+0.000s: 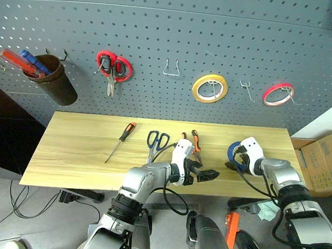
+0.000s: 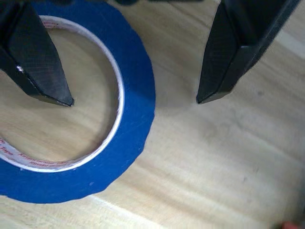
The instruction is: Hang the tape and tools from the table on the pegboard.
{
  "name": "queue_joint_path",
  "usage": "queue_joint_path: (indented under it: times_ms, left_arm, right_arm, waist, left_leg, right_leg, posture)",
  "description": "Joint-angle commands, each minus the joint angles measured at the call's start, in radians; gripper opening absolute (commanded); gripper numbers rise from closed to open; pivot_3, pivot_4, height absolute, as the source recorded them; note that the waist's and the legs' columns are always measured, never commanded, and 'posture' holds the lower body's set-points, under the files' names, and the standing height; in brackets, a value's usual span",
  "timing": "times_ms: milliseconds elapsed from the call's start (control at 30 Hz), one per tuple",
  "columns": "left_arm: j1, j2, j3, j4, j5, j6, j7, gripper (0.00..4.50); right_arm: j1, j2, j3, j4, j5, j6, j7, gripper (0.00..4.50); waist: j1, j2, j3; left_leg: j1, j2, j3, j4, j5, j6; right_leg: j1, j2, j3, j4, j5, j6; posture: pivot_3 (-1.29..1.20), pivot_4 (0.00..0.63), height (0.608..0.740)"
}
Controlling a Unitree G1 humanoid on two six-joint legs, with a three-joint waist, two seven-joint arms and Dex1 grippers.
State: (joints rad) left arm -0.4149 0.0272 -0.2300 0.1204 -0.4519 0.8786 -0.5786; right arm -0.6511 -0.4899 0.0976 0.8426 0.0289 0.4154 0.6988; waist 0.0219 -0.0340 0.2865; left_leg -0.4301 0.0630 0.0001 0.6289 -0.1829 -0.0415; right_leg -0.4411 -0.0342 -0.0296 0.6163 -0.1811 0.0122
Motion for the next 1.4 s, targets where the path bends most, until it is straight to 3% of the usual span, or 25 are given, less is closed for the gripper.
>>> queue_joint_path:
  times_ms: [33,300,433,567,700,833,933,1100,1267,1400]
  left_arm:
    - [0.013,-0.003,-0.003,-0.042,-0.008,0.007,-0.006,4.5]
    - [0.002,0.004,-0.001,-0.033,-0.003,0.001,-0.01,4.5]
    - [-0.027,0.009,0.0,-0.03,-0.003,-0.012,-0.026,4.5]
    - [-0.043,0.027,0.011,-0.068,-0.014,-0.038,-0.055,4.5]
    - [-0.045,0.063,0.066,-0.199,-0.087,-0.043,-0.107,4.5]
    - [-0.048,0.111,0.132,-0.287,-0.207,0.05,-0.161,4.5]
    - [-0.076,0.152,0.196,-0.309,-0.298,0.117,-0.182,4.5]
    - [-0.152,0.176,0.279,-0.254,-0.345,0.121,-0.159,4.5]
    - [-0.223,0.179,0.282,-0.138,-0.276,0.022,-0.148,4.5]
    - [-0.228,0.167,0.281,-0.109,-0.248,-0.024,-0.128,4.5]
  right_arm:
    - [0.003,0.014,-0.015,0.081,0.009,0.04,0.027,3.21]
    - [-0.009,0.032,-0.053,0.092,0.017,0.067,0.04,0.55]
    - [0.057,0.022,-0.067,-0.034,0.019,0.078,0.017,0.53]
    - [0.278,0.006,-0.081,-0.481,0.002,0.067,-0.074,0.53]
    - [0.594,0.051,-0.103,-1.076,-0.111,0.054,-0.285,0.53]
    - [0.74,0.067,-0.031,-1.285,-0.281,-0.054,-0.431,0.53]
    - [0.749,0.065,0.018,-1.289,-0.397,-0.176,-0.53,0.53]
    - [0.578,0.055,0.011,-1.126,-0.426,-0.308,-0.59,0.53]
    - [0.383,0.033,-0.005,-0.883,-0.374,-0.453,-0.575,0.53]
    - [0.307,0.044,-0.016,-0.724,-0.233,-0.606,-0.476,0.53]
  waist:
    - [0.0,0.0,0.0]
    - [-0.001,0.0,0.0]
    - [0.0,0.0,0.0]
    - [0.004,0.003,-0.003]
    - [0.0,0.007,-0.005]
    - [-0.02,0.01,-0.023]
    - [-0.034,0.007,-0.049]
    - [-0.057,0.004,-0.085]
    - [-0.064,0.002,-0.111]
    - [-0.061,-0.002,-0.127]
  left_leg:
    - [0.0,0.0,0.0,0.0,0.0,0.0]
    - [0.0,0.0,0.0,-0.001,0.0,0.0]
    - [0.0,0.0,0.0,-0.001,0.0,0.0]
    - [-0.001,0.0,0.0,-0.001,-0.001,-0.001]
    - [-0.005,0.0,0.003,-0.001,-0.005,-0.007]
    - [-0.005,-0.001,0.008,0.001,-0.007,-0.01]
    - [-0.004,-0.001,0.009,0.001,-0.007,-0.011]
    - [-0.003,-0.001,0.008,0.005,-0.007,-0.011]
    - [-0.002,-0.001,0.005,0.014,-0.007,-0.01]
    - [-0.002,-0.001,0.003,0.013,-0.007,-0.01]
  right_leg:
    - [0.0,0.0,0.001,0.0,0.0,0.0]
    - [0.0,0.001,0.003,0.0,0.0,0.0]
    - [-0.001,0.002,0.003,0.0,0.0,0.0]
    - [-0.001,0.002,0.003,0.0,-0.001,0.003]
    - [-0.007,0.003,0.007,0.0,0.0,0.012]
    - [-0.01,0.003,0.014,0.002,-0.001,0.014]
    - [-0.01,0.004,0.015,0.002,-0.002,0.012]
    - [-0.006,0.006,0.017,0.0,-0.002,0.01]
    - [0.002,0.01,0.02,-0.004,0.001,0.01]
    - [0.004,0.012,0.022,-0.004,0.002,0.01]
  posture:
    - [0.09,0.355,0.74]
    - [0.08,0.33,0.74]
    - [0.08,0.31,0.74]
    - [0.04,0.26,0.74]
    - [-0.01,0.205,0.74]
    - [-0.04,0.16,0.74]
    - [-0.06,0.116,0.74]
    - [-0.07,0.077,0.74]
    - [-0.04,0.049,0.74]
    - [-0.01,0.035,0.74]
